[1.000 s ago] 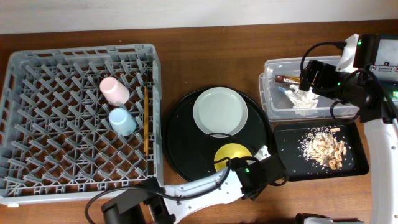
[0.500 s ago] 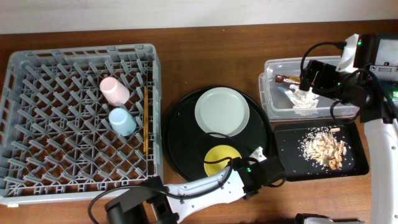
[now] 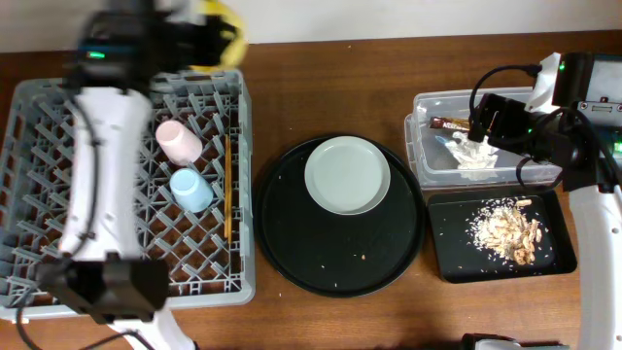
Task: Sort waste into correct bins and load items into the dishwasher rack
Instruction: 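Lift the yellow bowl and set it in the rack's back row, then reach the left gripper to the white plate edge and grasp it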
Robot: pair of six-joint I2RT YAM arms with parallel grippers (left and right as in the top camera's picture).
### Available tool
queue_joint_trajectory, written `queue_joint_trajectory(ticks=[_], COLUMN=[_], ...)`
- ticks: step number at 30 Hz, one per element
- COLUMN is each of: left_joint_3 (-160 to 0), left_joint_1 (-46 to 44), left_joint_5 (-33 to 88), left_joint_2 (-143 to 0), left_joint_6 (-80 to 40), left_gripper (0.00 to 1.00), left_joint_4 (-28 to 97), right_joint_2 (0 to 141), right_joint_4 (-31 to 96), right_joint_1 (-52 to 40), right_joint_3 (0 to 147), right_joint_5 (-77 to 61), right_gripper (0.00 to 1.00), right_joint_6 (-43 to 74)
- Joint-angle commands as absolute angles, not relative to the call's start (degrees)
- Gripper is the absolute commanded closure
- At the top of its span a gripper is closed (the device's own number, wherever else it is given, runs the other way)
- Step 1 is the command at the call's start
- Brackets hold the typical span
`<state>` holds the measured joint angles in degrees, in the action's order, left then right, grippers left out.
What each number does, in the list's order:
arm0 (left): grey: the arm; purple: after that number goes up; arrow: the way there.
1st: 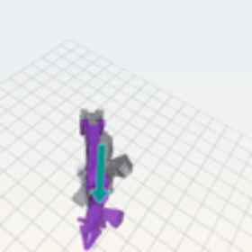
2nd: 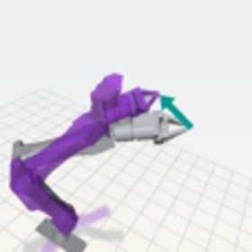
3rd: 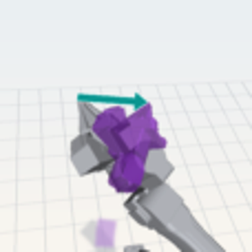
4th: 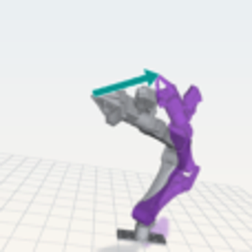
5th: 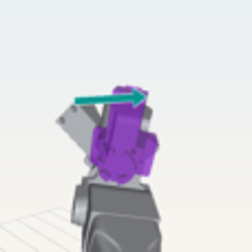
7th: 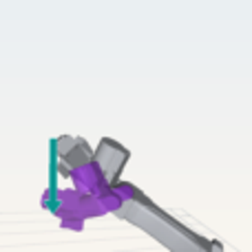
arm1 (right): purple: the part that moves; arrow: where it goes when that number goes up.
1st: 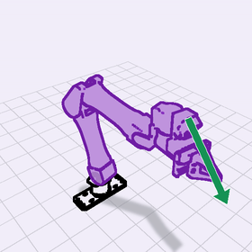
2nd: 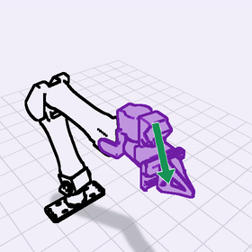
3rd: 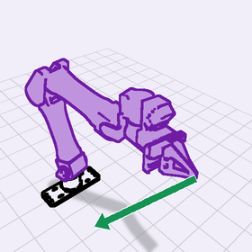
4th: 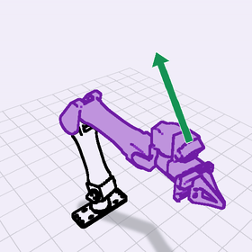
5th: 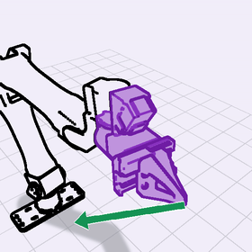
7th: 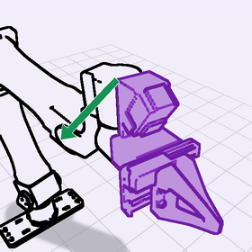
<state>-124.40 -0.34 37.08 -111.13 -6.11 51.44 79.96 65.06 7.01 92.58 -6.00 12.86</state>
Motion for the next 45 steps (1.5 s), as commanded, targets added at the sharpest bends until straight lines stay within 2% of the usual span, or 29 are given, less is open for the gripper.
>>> queue_joint_trajectory(ticks=[1, 4, 5, 10, 15, 16, 18, 19, 20, 21, 24, 29, 33, 34, 35, 36, 37, 41, 45], left_joint_3=[-124.97, -124.97, -124.99, -124.92, -124.92, -124.9, -124.9, -124.9, -124.92, -124.92, -124.95, -124.99, -124.99, -124.99, -124.99, -124.99, -124.99, -123.13, -113.34], left_joint_1=[6.57, 9.82, 10.2, 11.18, 15.29, 16.1, 17.06, 17.43, 17.89, 18.41, 20.14, 22.85, 22.28, 20.18, 18.26, 15.03, 9.69, -9.85, -28.05], left_joint_5=[69.12, 87.35, 90.19, 90.19, 88.47, 86.74, 82.85, 81.38, 79.77, 78.83, 76.66, 65.25, 55.66, 49.52, 45.17, 40.03, 34.41, 25.36, 15.73], left_joint_2=[-120.75, -130.76, -133.64, -143.0, -144.05, -144.05, -144.05, -144.05, -144.03, -143.9, -142.93, -133.53, -122.26, -117.01, -114.34, -111.63, -109.23, -109.43, -109.93], left_joint_6=[-11.99, -17.93, -21.5, -22.68, -22.68, -22.63, -22.22, -22.22, -22.22, -22.24, -22.26, -22.28, -22.2, -18.41, -15.86, -12.49, -8.14, -2.68, -5.08], left_gripper=[0.99, 0.99, 0.99, 0.99, 0.99, 0.97, 0.79, 0.77, 0.65, 0.47, 0.35, 0.23, 0.22, 0.4, 0.5, 0.5, 0.57, 0.56, 0.5], left_joint_4=[45.58, 36.25, 33.95, 34.06, 36.14, 38.44, 42.57, 43.81, 45.15, 45.82, 46.19, 46.19, 47.64, 50.76, 53.8, 57.95, 63.77, 76.42, 70.57], right_joint_2=[79.88, 79.88, 79.88, 79.88, 79.88, 79.88, 79.88, 79.88, 79.88, 79.88, 79.88, 79.88, 79.88, 79.88, 79.88, 79.88, 79.88, 79.88, 79.88], right_joint_4=[64.97, 64.97, 64.97, 64.97, 64.97, 64.97, 64.97, 64.99, 64.97, 64.97, 64.97, 64.97, 64.97, 64.97, 64.97, 64.97, 64.97, 64.97, 64.97], right_joint_1=[7.16, 7.16, 7.16, 7.16, 7.16, 7.16, 7.16, 7.16, 7.16, 7.16, 7.16, 7.16, 7.16, 7.16, 7.16, 7.16, 7.16, 7.16, 7.16], right_joint_3=[93.54, 93.54, 93.54, 93.54, 93.54, 93.54, 93.54, 93.54, 93.54, 93.54, 93.54, 93.54, 93.54, 93.54, 93.54, 93.54, 93.54, 93.54, 93.54], right_joint_5=[-5.32, -5.32, -5.32, -5.32, -5.32, -5.32, -5.32, -5.32, -5.32, -5.32, -5.32, -5.32, -5.32, -5.32, -5.32, -5.32, -5.32, -5.32, -5.32], right_gripper=[0.01, 0.02, 0.01, 0.01, 0.01, 0.02, 0.01, 0.01, 0.01, 0.01, 0.01, 0.01, 0.01, 0.01, 0.01, 0.01, 0.01, 0.01, 0.01], right_joint_6=[12.25, 12.25, 12.25, 12.25, 12.25, 12.25, 12.25, 12.25, 12.25, 12.25, 12.25, 12.25, 12.25, 12.25, 12.25, 12.25, 12.25, 12.25, 12.25])
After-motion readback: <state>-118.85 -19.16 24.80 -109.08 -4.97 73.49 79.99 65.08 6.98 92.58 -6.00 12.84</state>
